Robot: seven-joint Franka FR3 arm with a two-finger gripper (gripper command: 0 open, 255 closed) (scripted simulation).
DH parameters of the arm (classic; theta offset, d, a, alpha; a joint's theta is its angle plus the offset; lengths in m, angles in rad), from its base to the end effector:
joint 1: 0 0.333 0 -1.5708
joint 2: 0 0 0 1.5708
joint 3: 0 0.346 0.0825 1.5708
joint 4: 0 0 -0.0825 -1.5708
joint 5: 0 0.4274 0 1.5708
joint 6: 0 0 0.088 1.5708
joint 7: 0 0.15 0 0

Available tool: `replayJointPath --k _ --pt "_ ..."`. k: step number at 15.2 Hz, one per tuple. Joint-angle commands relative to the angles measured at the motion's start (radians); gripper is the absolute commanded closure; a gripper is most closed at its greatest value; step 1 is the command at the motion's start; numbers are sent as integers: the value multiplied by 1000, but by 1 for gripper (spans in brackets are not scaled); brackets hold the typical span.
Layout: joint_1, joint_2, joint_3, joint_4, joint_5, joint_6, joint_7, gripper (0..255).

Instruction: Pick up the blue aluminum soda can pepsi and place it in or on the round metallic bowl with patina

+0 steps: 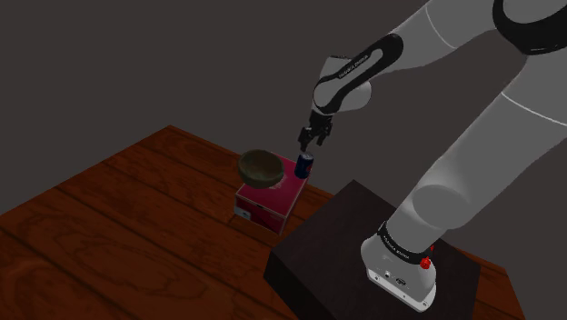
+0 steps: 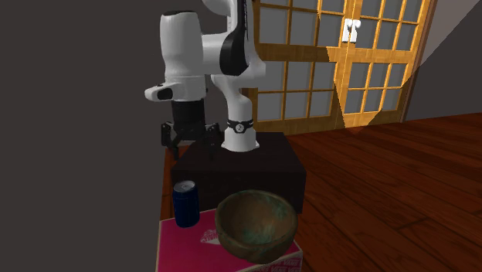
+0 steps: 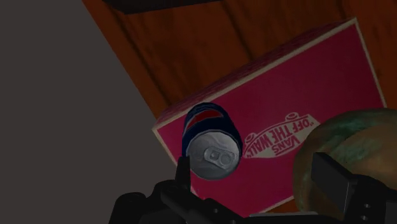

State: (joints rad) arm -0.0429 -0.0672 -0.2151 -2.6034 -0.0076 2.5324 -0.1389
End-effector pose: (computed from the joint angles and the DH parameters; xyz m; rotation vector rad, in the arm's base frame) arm 0.4427 -0.1151 0.2282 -3.1258 0.1758 0.0050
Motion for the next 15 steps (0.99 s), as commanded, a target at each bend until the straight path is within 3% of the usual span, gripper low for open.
replayJointPath --k 1,3,11,15 --pt "-3 95 -9 31 21 67 -34 0" --pt "-11 183 -11 62 46 124 -69 0" --pt "-30 308 18 74 111 234 -117 0" --pt "-30 308 18 74 110 234 -117 0"
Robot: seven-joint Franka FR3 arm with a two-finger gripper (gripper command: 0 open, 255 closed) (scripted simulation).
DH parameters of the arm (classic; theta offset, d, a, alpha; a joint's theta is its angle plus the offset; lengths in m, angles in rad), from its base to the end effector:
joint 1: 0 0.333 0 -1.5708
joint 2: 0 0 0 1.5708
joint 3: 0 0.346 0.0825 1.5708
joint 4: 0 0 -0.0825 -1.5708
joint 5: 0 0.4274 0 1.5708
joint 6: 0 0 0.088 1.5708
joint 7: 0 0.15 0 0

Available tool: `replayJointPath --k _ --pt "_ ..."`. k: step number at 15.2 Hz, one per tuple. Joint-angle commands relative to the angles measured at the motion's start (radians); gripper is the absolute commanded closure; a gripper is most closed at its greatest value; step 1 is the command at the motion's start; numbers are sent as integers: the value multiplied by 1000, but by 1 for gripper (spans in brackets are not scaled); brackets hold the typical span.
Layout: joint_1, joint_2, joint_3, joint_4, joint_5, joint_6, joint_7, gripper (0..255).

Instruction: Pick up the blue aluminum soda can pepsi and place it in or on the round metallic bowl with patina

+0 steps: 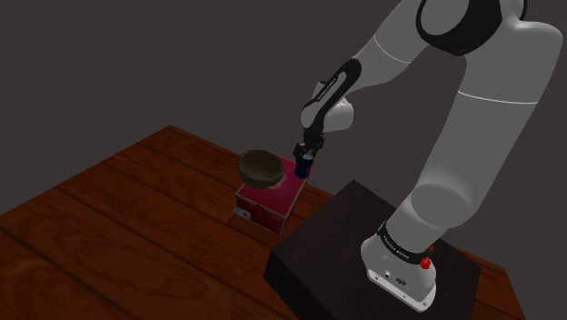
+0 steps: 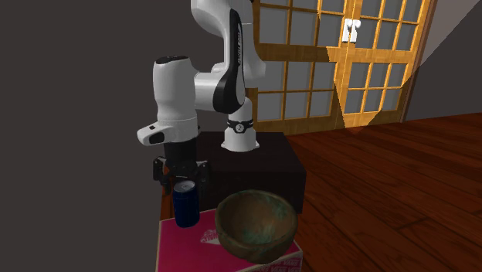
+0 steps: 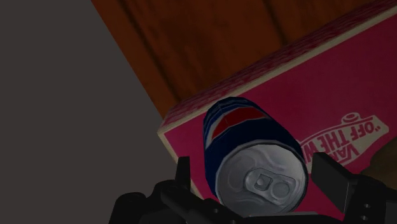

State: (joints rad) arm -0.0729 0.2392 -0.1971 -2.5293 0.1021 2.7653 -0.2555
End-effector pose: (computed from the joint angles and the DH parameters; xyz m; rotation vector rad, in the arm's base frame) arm 0.4631 -0.1378 0.1338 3.1280 -0.1626 0.0017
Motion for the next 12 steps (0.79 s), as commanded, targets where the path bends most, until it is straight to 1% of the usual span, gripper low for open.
replayJointPath --k 1,4,5,12 --pt "0 1 0 0 1 1 0 0" --pt "0 1 0 0 1 1 0 0" --pt "0 1 0 0 1 1 0 255" --pt "0 1 0 0 1 1 0 255"
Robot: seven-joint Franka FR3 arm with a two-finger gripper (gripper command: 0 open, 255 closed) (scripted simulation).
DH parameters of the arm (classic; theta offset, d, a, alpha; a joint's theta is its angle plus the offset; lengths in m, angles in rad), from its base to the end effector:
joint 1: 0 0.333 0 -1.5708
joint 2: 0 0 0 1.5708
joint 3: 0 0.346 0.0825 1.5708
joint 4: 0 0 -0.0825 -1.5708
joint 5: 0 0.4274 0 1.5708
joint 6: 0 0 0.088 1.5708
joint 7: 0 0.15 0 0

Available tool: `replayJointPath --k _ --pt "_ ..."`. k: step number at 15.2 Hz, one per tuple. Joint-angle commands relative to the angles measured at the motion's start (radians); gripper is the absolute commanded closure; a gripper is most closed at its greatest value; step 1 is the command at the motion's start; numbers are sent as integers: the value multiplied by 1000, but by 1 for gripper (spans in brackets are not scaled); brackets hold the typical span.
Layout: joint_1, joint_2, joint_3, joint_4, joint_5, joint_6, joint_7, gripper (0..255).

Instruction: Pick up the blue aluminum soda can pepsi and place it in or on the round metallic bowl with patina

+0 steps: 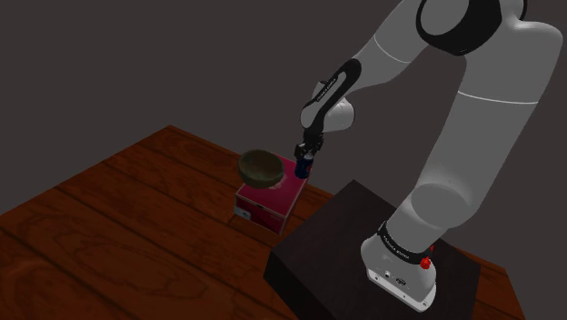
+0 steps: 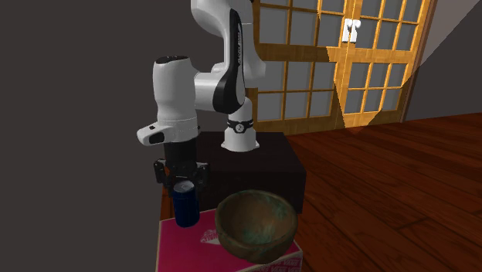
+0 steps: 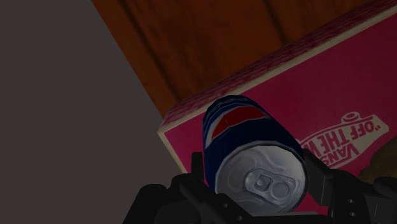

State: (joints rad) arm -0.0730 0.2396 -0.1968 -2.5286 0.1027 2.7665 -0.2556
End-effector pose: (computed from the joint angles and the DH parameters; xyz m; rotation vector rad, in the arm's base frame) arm 0.4636 -0.1379 0.1340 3.1277 -0.1630 0.0040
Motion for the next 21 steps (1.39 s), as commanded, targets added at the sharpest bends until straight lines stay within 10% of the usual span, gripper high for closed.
replayJointPath --k 1,21 --pt "0 1 0 0 0 0 0 255" --pt "21 -266 -41 9 -128 -269 90 255"
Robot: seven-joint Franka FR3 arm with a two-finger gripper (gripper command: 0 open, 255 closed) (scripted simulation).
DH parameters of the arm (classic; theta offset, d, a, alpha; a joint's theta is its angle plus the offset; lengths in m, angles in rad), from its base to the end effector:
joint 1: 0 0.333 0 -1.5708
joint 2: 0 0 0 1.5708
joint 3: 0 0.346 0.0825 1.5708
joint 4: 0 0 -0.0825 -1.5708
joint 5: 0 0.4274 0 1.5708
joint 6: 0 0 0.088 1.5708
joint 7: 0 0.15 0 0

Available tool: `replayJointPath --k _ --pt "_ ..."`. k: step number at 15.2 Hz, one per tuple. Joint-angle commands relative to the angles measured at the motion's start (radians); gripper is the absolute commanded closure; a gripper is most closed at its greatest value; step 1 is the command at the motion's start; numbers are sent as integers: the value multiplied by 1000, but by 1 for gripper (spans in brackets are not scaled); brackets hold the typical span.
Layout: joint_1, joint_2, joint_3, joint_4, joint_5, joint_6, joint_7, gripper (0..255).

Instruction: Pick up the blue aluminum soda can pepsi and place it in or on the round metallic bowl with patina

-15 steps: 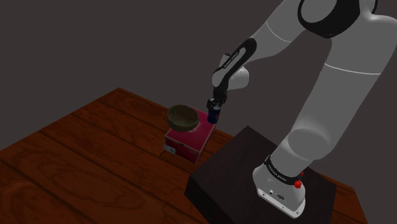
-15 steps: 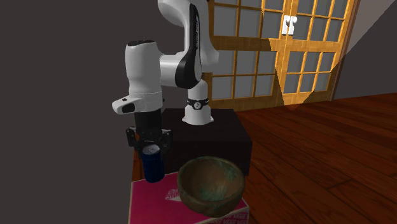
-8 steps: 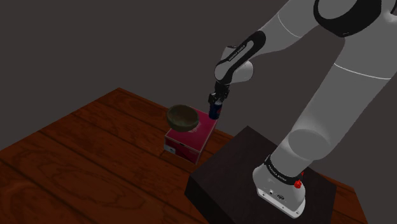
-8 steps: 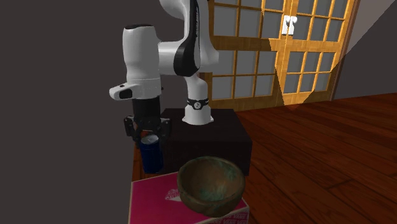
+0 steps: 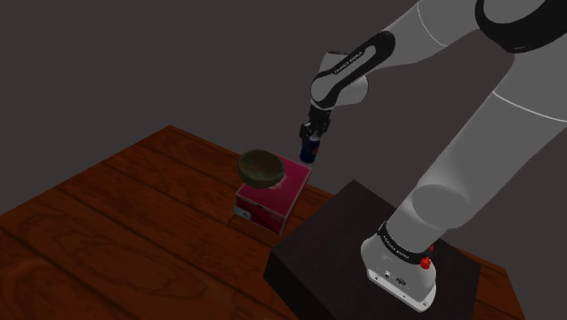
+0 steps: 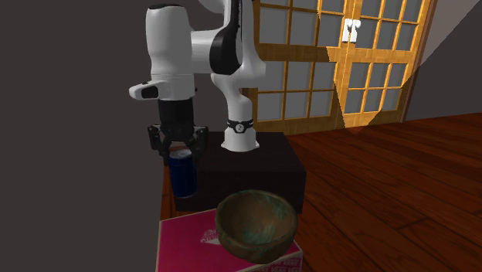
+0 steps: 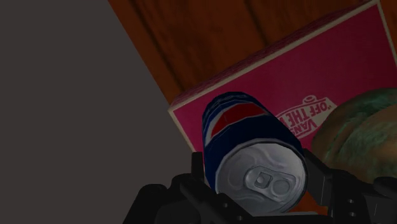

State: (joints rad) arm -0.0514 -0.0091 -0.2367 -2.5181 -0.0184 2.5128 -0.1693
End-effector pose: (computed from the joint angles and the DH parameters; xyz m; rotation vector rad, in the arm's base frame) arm 0.4670 -0.1385 0.2340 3.1281 -0.1627 0.0023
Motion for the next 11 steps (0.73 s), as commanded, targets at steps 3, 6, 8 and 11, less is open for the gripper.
replayJointPath --k 3,6,8,11 --pt "-2 -53 0 8 -19 -60 12 255" --pt "-3 -87 1 20 -28 -105 19 255" --pt "-4 -108 3 29 -34 -135 23 255" --pt "-4 -138 5 44 -40 -180 28 255"
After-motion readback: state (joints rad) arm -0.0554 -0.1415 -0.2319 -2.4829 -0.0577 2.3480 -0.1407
